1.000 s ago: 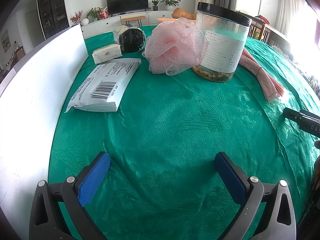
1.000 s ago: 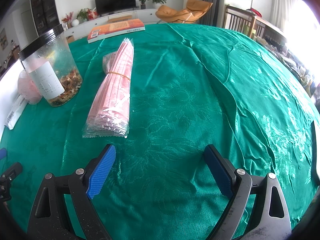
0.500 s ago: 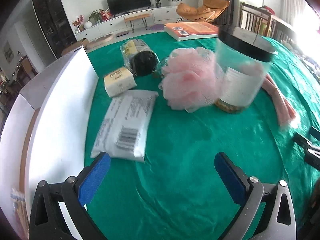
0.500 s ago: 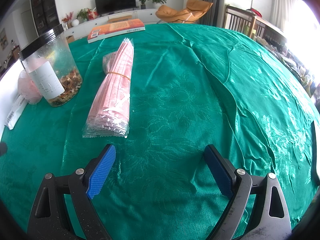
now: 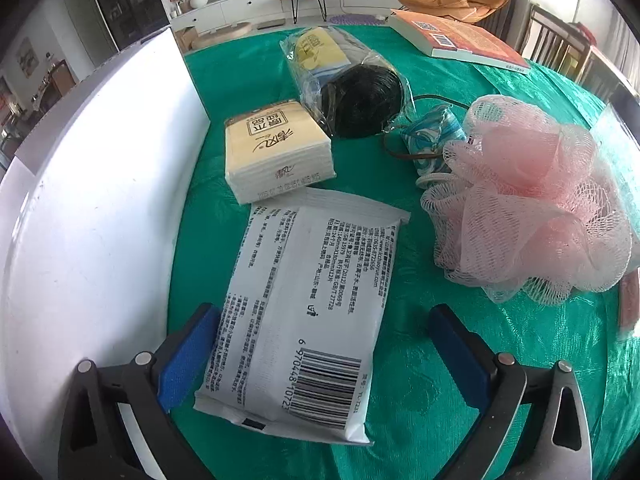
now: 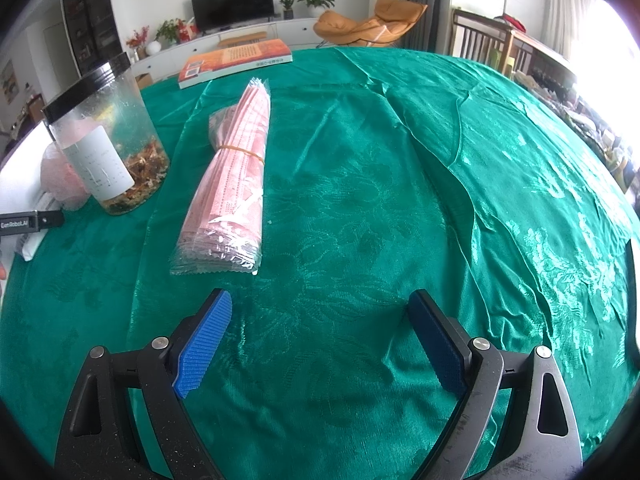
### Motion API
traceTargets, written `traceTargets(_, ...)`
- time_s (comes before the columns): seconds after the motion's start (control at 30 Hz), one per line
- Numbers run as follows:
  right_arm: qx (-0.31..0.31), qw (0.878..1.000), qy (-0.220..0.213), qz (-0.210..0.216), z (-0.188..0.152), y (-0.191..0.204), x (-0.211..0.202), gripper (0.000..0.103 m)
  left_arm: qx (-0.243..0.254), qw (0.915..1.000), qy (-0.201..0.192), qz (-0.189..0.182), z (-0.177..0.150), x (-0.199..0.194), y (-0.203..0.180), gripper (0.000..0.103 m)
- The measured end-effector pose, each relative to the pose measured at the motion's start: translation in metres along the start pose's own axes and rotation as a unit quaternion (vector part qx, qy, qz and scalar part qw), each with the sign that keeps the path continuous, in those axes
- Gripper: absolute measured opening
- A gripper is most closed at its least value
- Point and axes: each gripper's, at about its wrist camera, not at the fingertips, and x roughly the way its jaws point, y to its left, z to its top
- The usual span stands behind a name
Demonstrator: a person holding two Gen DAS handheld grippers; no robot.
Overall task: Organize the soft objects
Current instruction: 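Grasp the white barcode packet with the left tool while the right tool grasps the mask bundle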
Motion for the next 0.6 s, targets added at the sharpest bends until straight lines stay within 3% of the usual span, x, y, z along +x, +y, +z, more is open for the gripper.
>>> traceTargets(0.03,0.022,0.999,-0.021,0.030,0.004,-0.003,-0.012,0.091,-0.004,0.9999,-0.011,0.002,-0.003,-0.006,0.001,0.073)
traceTargets(0.07,0.033,0.997,-0.045,0.048,0.009,-0.001,-0.024,0.091,-0.010,0.9998,-0.017,-0.006,-0.005,-0.011,0.003,0.070)
traceTargets(0.13,0.014,0.997,-0.069,0.043,0.031,0.014,-0.032,0.091,-0.027,0.9994,-0.013,-0.018,-0.007,-0.015,0.007,0.067)
traceTargets(0.17,-0.001,0.998,-0.057,0.039,0.044,0.022,-0.025,0.091,-0.040,0.9987,-0.013,-0.029,-0.010,-0.018,0.010,0.067)
traceTargets(0.27,-0.011,0.998,0.050,0.039,0.075,0.038,0.026,0.089,-0.091,0.9931,-0.010,-0.073,-0.028,-0.036,0.022,0.066)
traceTargets(0.33,-0.005,0.996,0.064,0.055,0.081,0.040,0.047,0.087,-0.108,0.9900,-0.018,-0.088,-0.044,-0.053,0.028,0.066)
traceTargets(0.37,-0.012,0.996,0.074,0.049,0.081,0.042,0.056,0.077,-0.115,0.9882,-0.022,-0.098,-0.053,-0.061,0.032,0.066)
traceTargets(0.4,-0.018,0.995,0.088,0.047,0.081,0.043,0.064,0.031,-0.121,0.9863,-0.024,-0.109,-0.059,-0.069,0.036,0.066)
traceTargets(0.47,-0.013,0.995,0.088,0.041,0.084,0.038,0.063,0.029,-0.130,0.9820,-0.039,-0.132,-0.067,-0.090,0.045,0.066)
traceTargets(0.6,0.002,0.999,0.036,0.033,0.109,0.034,0.022,0.029,-0.139,0.9740,-0.088,-0.156,-0.065,-0.136,0.063,0.066)
